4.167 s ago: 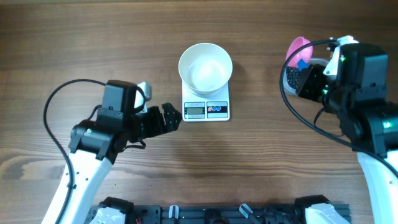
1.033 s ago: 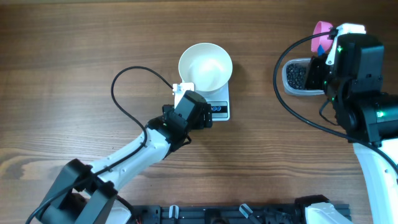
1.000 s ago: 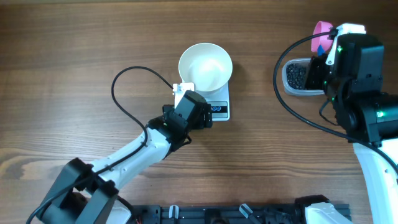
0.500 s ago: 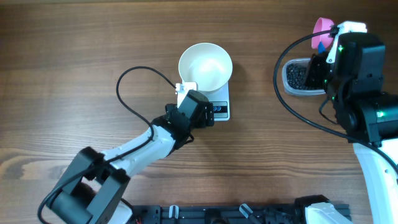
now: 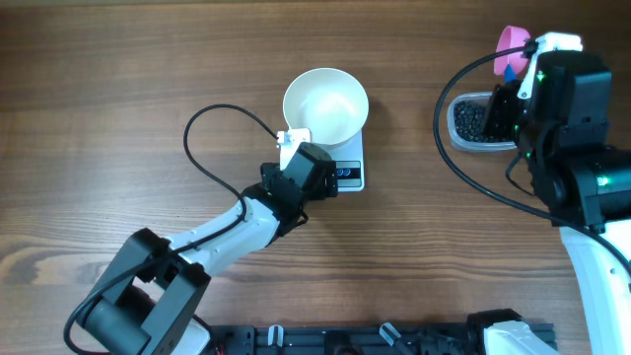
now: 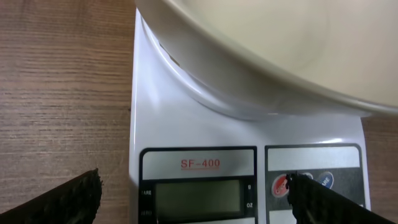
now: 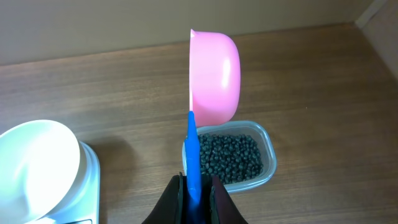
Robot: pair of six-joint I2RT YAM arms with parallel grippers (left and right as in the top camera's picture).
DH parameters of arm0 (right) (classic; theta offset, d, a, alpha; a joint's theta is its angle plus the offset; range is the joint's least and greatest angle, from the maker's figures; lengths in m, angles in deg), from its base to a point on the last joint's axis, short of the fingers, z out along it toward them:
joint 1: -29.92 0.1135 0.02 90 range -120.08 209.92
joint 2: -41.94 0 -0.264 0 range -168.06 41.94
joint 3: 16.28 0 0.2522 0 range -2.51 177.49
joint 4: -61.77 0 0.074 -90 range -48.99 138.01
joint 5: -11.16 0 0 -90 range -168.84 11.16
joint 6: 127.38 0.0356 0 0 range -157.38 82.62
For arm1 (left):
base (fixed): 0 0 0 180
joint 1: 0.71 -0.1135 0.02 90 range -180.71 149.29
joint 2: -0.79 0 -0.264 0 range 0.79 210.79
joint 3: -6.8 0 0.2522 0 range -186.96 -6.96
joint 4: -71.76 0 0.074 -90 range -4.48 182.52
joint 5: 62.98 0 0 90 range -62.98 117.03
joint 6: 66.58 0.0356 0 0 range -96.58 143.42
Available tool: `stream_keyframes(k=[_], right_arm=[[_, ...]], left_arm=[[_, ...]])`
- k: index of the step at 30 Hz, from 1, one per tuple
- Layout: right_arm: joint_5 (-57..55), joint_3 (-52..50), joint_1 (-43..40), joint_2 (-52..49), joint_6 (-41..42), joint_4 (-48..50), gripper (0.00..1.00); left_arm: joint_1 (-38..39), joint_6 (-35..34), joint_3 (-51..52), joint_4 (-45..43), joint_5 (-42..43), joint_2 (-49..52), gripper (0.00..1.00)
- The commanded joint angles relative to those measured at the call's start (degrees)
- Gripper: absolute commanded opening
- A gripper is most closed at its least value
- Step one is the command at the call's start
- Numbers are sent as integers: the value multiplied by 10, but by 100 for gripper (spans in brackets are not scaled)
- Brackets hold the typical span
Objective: Scoop item into bowl and weigh 150g on scale
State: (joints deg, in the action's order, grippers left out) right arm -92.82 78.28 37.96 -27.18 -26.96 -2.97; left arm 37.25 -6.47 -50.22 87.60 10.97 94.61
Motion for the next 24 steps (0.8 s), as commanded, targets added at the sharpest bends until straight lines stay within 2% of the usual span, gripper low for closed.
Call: stream_keyframes(k=[1,8,14,24], right_arm=[[5,10,-2,0,7,4,4],[5,10,-2,0,7,4,4],[5,10,-2,0,6,4,4],[5,10,-2,0,2,3,4]], left_arm=[[17,-1,3,-4,-16,17,100],[36,-1,3,-4,-16,19,100],[35,-6,3,-4,-57,19,100],[34,-6,3,-4,-57,19,100]])
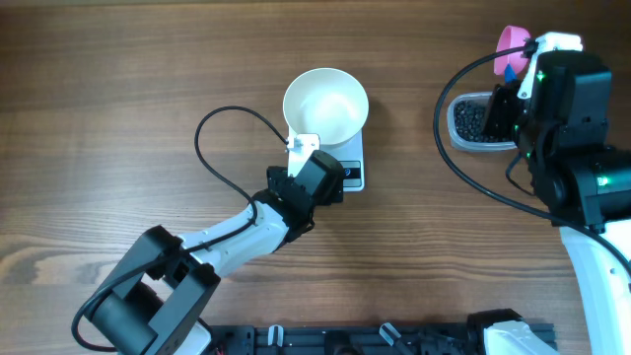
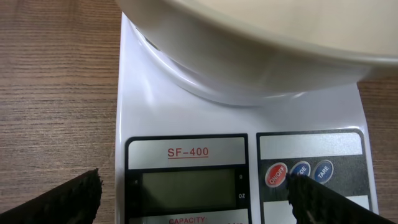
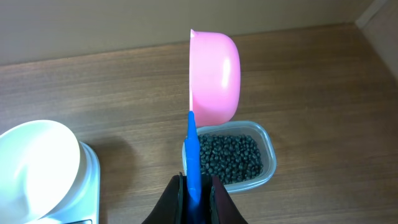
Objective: Scoop item into bowl and weigh 150g on scale
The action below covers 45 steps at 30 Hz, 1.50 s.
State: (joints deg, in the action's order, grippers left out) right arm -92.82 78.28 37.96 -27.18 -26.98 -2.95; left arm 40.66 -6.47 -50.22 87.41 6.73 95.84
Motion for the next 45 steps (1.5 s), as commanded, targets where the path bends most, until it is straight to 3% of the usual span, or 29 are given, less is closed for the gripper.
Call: stream_keyframes(k=[1,45], right_arm=[[5,10,-2,0,2,3,4],[5,10,-2,0,1,3,4]], left_arm=[[0,-6,3,-2,-14,7,100],[0,-6,3,-30,-6,32,100]])
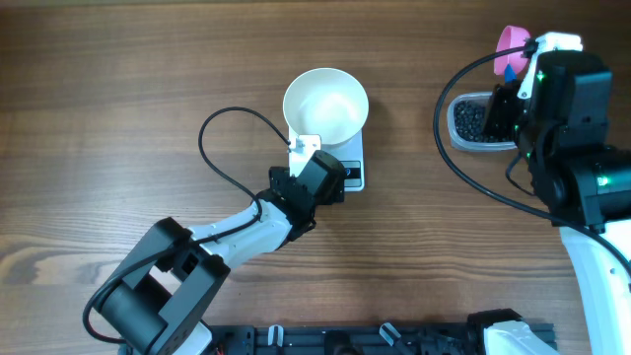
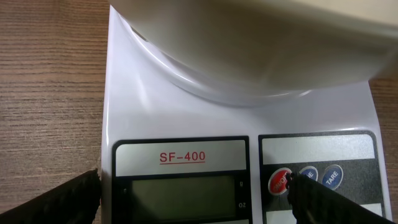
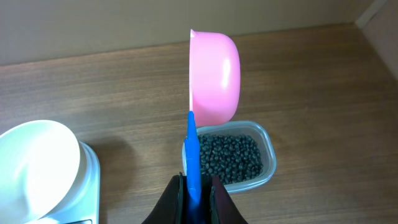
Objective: Scoop item into bowl and weigh 150g on scale
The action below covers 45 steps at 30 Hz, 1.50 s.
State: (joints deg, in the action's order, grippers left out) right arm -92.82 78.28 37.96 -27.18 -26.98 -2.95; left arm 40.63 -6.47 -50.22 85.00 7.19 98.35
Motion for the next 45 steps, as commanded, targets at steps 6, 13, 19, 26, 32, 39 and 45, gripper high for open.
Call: stream_keyframes(k=[6,13,19,26,32,39,45], right_arm=[[5,10,-2,0,1,3,4],[5,10,-2,0,1,3,4],[5,10,-2,0,1,3,4],[5,10,-2,0,1,0,4],[5,10,-2,0,1,-1,4],[5,10,-2,0,1,0,4],[5,10,-2,0,1,-1,4]], left_arm=[[0,-6,3,-6,-10,21,100],[0,-6,3,-10,-10,26,100],[0,-5,3,-13,-11,26,100],[-25,-6,3,-14,-10,26,100],[-32,-3,3,-15,44,26,100],[-32,8,3,-17,85,26,100],[-32,27,3,-16,78,26,100]])
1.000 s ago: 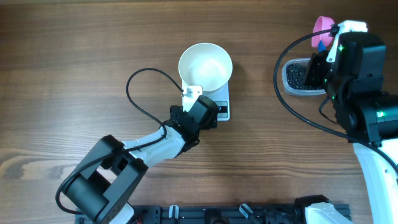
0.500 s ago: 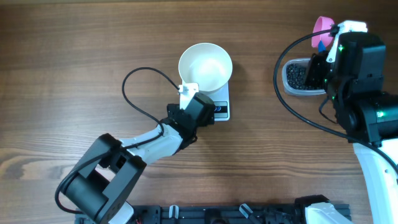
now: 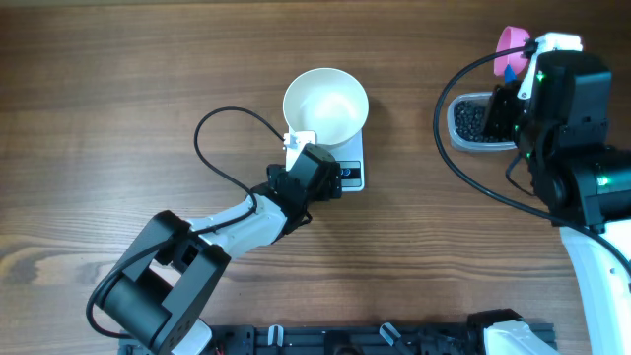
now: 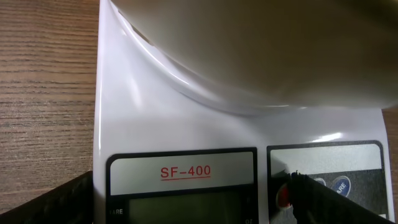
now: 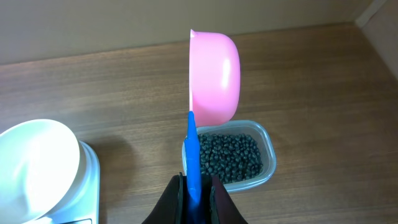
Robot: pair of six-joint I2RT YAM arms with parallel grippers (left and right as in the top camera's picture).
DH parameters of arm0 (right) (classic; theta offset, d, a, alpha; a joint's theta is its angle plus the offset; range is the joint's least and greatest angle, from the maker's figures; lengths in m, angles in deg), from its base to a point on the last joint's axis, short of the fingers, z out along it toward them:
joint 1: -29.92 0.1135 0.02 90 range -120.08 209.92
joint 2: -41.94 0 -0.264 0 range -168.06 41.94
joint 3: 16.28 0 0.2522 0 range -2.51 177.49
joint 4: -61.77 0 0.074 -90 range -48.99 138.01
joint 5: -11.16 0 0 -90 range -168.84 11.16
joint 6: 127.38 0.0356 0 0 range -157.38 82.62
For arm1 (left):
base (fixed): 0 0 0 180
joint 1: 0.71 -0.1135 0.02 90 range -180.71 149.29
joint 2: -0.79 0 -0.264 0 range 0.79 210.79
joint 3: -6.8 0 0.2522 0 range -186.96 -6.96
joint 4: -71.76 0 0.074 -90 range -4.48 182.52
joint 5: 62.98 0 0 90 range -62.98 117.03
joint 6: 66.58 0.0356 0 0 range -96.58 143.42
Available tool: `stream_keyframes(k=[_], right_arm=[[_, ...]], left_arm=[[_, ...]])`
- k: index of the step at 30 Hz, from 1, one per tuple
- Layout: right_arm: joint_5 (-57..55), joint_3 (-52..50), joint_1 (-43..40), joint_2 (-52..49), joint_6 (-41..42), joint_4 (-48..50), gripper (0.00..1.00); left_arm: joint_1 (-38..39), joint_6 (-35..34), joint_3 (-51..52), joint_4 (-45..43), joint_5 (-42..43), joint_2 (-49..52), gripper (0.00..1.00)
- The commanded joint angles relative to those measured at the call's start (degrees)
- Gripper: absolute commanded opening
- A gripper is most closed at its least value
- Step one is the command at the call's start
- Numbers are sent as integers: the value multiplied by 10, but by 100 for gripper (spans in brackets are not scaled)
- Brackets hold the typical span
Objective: Scoop item into bowl and weigh 150g on scale
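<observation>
The white bowl (image 3: 325, 106) stands empty on the white scale (image 3: 352, 158). In the left wrist view the scale's SF-400 panel (image 4: 185, 172) fills the frame and its display is dark. My left gripper (image 4: 193, 196) is open low over the scale's front, one finger on each side of the display. Its right fingertip (image 4: 301, 186) lies on the red button (image 4: 283, 196). My right gripper (image 5: 196, 186) is shut on the blue handle (image 5: 193, 149) of the pink scoop (image 5: 214, 74). It holds the scoop upright above the clear tub of black beans (image 5: 236, 158).
The bean tub (image 3: 471, 120) sits on the wooden table to the right of the scale. A black cable (image 3: 222, 123) loops over the table left of the bowl. The right arm's body (image 3: 572, 128) rises beside the tub.
My left gripper has shifted a little forward over the scale. Its right fingertip now covers part of the red button instead of lying beside it. The display is still dark. The right arm has not moved.
My open left gripper was first at the scale's front with its right fingertip by the buttons. Then it sat further back with all three buttons showing, then closer, and now lies on the red button. The right gripper held the scoop still above the beans throughout.
</observation>
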State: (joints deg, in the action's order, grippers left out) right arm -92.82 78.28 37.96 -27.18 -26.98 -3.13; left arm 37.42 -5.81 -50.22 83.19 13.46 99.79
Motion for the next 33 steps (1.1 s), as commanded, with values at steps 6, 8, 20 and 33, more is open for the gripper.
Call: stream_keyframes(k=[6,8,20,33], right_arm=[[5,10,-2,0,1,-2,4],[5,10,-2,0,1,-3,4],[5,10,-2,0,1,-4,4],[5,10,-2,0,1,-3,4]], left_arm=[[0,18,3,2,4,11,100],[0,18,3,4,4,11,100],[0,18,3,32,-9,26,100],[0,19,3,34,-13,45,100]])
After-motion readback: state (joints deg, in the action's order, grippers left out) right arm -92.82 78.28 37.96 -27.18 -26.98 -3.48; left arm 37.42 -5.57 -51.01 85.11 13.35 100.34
